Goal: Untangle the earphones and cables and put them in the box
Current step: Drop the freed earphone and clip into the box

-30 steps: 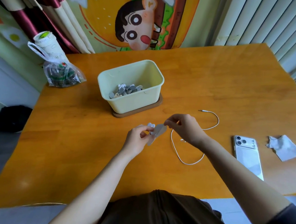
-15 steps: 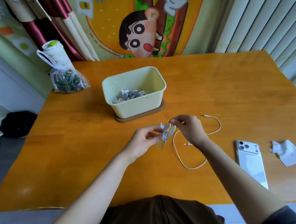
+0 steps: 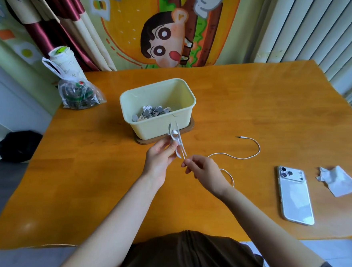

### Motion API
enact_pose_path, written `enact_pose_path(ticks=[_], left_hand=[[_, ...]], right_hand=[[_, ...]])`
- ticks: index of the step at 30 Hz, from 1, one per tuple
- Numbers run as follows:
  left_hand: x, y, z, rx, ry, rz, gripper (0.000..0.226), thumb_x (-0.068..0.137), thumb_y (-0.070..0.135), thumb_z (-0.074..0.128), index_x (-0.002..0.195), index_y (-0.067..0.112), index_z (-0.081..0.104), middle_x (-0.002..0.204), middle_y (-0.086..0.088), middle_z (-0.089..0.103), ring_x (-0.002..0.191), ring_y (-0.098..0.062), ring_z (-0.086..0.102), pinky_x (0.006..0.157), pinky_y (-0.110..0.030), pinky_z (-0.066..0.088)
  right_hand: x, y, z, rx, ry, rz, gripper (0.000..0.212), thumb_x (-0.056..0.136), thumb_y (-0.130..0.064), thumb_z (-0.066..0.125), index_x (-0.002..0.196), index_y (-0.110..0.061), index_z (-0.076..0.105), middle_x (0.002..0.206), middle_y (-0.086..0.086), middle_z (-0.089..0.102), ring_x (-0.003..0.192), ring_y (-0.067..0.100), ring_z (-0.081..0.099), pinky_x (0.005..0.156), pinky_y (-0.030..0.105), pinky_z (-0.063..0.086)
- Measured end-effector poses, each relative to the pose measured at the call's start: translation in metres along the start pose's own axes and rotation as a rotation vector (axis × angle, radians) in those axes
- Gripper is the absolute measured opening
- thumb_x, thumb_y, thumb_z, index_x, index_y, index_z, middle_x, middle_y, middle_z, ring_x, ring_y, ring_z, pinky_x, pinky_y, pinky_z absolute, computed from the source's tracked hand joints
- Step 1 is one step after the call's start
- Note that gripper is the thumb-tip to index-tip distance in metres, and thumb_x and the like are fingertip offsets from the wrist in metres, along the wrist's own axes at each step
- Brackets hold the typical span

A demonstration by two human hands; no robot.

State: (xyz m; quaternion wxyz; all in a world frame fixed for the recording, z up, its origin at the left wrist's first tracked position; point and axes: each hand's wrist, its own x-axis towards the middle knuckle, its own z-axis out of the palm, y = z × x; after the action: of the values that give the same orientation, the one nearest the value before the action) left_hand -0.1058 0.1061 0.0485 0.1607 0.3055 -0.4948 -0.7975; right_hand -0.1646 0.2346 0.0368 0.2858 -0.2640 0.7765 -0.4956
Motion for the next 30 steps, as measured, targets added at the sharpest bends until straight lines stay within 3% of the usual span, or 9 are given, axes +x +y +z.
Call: enact_pose_path(ticks=[5, 8, 11, 14, 17, 24, 30], left_hand=[[0.01, -0.018, -0.02, 0.606, 0.188, 0.138, 0.011, 0.088, 0.014, 0.067, 0.096, 0.019, 0.07, 0.091, -0.002, 0.071, 0.089, -0.021, 0.066, 0.071, -0.027, 0.051], [0.011, -0.023, -0.027, 0.764, 0.127, 0.158, 0.01, 0.085, 0.014, 0.07, 0.091, 0.022, 0.07, 0.088, -0.005, 0.071, 0.082, -0.024, 0.066, 0.067, -0.033, 0.051], [0.008, -0.026, -0.028, 0.892, -0.011, 0.144, 0.016, 0.087, 0.012, 0.068, 0.102, 0.016, 0.071, 0.089, 0.001, 0.068, 0.073, -0.009, 0.061, 0.058, -0.013, 0.045], [0.002, -0.026, -0.023, 0.853, -0.131, 0.112, 0.018, 0.088, 0.009, 0.066, 0.105, 0.012, 0.069, 0.09, 0.003, 0.065, 0.074, -0.008, 0.058, 0.056, -0.008, 0.041], [-0.004, -0.026, -0.02, 0.761, -0.214, 0.078, 0.017, 0.087, 0.01, 0.067, 0.101, 0.019, 0.067, 0.095, 0.004, 0.067, 0.08, -0.01, 0.06, 0.065, -0.016, 0.049], [-0.012, -0.022, -0.017, 0.633, -0.244, 0.06, 0.018, 0.087, 0.01, 0.068, 0.093, 0.027, 0.066, 0.094, 0.007, 0.069, 0.086, -0.017, 0.061, 0.071, -0.019, 0.05], [-0.021, -0.009, -0.003, 0.499, -0.318, 0.091, 0.02, 0.085, 0.009, 0.068, 0.096, 0.025, 0.067, 0.094, 0.005, 0.069, 0.087, -0.009, 0.061, 0.072, -0.015, 0.05]], right_hand=[[-0.002, -0.013, -0.006, -0.152, -0.011, -0.066, 0.024, 0.098, -0.021, 0.047, 0.088, -0.015, 0.069, 0.066, -0.011, 0.056, 0.046, -0.002, 0.045, 0.047, 0.012, 0.033], [-0.001, -0.017, -0.016, -0.286, -0.052, -0.112, 0.024, 0.097, -0.022, 0.048, 0.09, -0.016, 0.07, 0.065, -0.014, 0.056, 0.05, -0.002, 0.049, 0.05, 0.013, 0.036], [0.007, -0.019, -0.033, -0.427, -0.064, -0.135, 0.02, 0.095, -0.023, 0.053, 0.087, -0.017, 0.071, 0.064, -0.015, 0.056, 0.057, 0.006, 0.052, 0.053, 0.019, 0.037], [0.017, -0.02, -0.053, -0.455, -0.009, -0.137, 0.013, 0.09, -0.024, 0.061, 0.086, -0.018, 0.072, 0.067, -0.014, 0.058, 0.058, 0.002, 0.05, 0.055, 0.014, 0.036], [0.023, -0.019, -0.066, -0.426, 0.036, -0.135, 0.008, 0.083, -0.026, 0.07, 0.084, -0.018, 0.073, 0.075, -0.01, 0.062, 0.061, -0.003, 0.05, 0.058, 0.006, 0.035], [0.026, -0.019, -0.066, -0.381, 0.133, -0.152, 0.01, 0.082, -0.023, 0.07, 0.083, -0.014, 0.072, 0.071, -0.013, 0.058, 0.059, -0.001, 0.048, 0.057, 0.006, 0.036], [0.031, -0.015, -0.068, -0.274, 0.209, -0.126, 0.009, 0.083, -0.024, 0.069, 0.078, -0.017, 0.067, 0.066, -0.013, 0.057, 0.053, -0.004, 0.05, 0.052, 0.007, 0.036]])
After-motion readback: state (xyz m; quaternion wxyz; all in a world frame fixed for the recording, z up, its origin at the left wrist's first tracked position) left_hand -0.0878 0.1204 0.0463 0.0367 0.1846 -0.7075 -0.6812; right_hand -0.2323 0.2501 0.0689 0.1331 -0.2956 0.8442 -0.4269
